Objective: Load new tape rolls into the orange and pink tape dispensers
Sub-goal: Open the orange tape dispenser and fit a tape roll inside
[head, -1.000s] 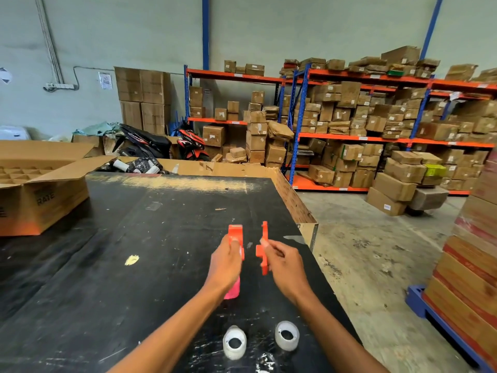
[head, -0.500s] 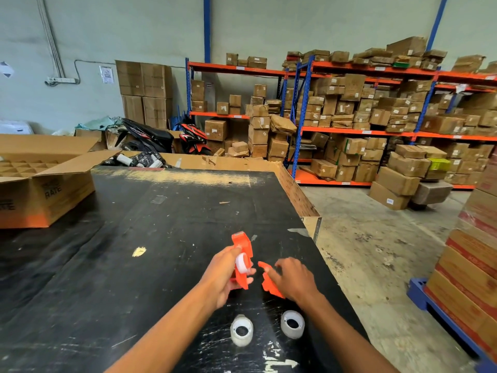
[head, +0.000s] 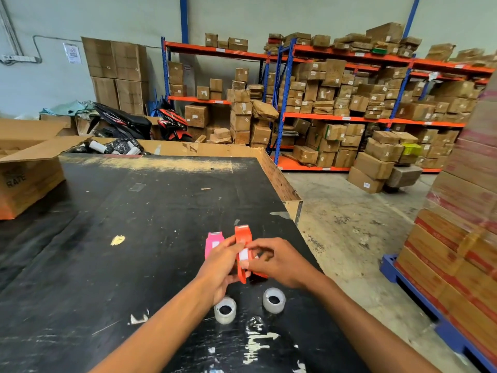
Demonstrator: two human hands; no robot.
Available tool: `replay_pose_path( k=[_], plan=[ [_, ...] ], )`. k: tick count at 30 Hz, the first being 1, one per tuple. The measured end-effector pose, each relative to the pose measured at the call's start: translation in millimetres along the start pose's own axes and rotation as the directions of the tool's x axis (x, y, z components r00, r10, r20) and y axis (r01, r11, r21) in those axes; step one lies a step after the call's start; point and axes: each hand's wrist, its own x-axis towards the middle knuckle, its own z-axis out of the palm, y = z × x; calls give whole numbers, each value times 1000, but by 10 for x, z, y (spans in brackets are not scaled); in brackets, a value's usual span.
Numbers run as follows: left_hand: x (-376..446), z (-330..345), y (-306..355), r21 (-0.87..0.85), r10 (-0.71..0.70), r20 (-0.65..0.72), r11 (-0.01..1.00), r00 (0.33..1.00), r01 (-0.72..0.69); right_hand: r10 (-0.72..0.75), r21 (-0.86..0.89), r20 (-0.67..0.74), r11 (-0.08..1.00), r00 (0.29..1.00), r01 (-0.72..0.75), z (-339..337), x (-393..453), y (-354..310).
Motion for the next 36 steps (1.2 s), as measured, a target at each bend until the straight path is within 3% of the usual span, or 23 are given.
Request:
replay_pose_path(
  k=[3,5,7,10,13,19,26,28,31,33,36],
  plan=[
    [-15,22,-16,-31,23,-20,999,1000,-24,7,71,-22,997,1000,-5,-24,-57,32],
    [-18,-10,-7,-36,42,-42,998,998,-43,82,13,-37,997,996,-82,-138,-103,80],
    [-12,-61,-1,-51,50,-54,997,997,-52,220,-223,15,952,975,-211,-311,-169,191],
    [-27,-115,-2,-56,55,-46,997,997,-58,489,-594,101,728,867,-341,-446,-333,375],
    [-44,-120,-29,-36,69,-20,997,997,-69,597,-670,75,624,799,-403,-413,-429,515],
    [-104,-74,-63,-30,50,-10,998,999,-51,530,-669,61,651,846,-359,-379,-400,348],
    [-128,-152,-61,-89,14,38,996,999,-11,398,-672,150,713,905,-202,13,-257,235],
    [-139,-216,-58,-86,35,27,996,999,-33,340,-585,120,783,933,-210,24,-245,291],
    [-136,-331,-51,-75,68,-30,995,997,-70,252,-90,12,964,968,-250,-28,-199,206],
    [-137,-382,-45,-93,78,-51,992,996,-82,192,179,-14,966,981,-187,-68,-168,80],
    [-165,-391,-38,-121,86,-22,989,996,-88,126,263,-5,957,992,-120,-44,-131,-50]
  ],
)
